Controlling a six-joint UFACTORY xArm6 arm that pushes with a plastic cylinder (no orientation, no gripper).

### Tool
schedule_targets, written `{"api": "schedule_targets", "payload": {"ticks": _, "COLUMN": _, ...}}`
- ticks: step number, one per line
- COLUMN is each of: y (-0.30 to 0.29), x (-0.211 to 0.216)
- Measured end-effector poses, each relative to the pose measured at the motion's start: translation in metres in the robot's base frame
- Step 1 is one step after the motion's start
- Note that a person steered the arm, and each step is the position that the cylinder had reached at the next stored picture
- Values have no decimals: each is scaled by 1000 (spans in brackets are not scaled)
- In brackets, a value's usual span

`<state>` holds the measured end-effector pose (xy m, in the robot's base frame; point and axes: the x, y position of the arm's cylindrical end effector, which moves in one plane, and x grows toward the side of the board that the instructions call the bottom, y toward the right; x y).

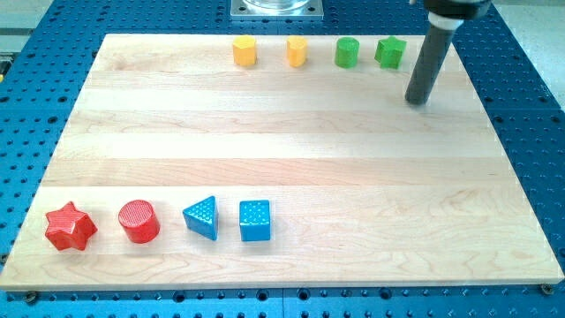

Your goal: Push the green star into the green circle

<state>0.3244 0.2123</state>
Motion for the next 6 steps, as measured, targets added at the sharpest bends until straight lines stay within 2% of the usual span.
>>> {"api": "schedule_targets", "payload": {"ticks": 2, "y": 25, "x": -55}}
{"api": "schedule_targets", "payload": {"ticks": 3, "y": 4, "x": -82}}
{"api": "schedule_targets", "payload": {"ticks": 4, "y": -31, "x": -89}}
{"api": "schedule_targets", "payload": {"ticks": 5, "y": -90, "x": -89}}
{"api": "schedule_targets", "payload": {"ticks": 6, "y": -115, "x": -89}}
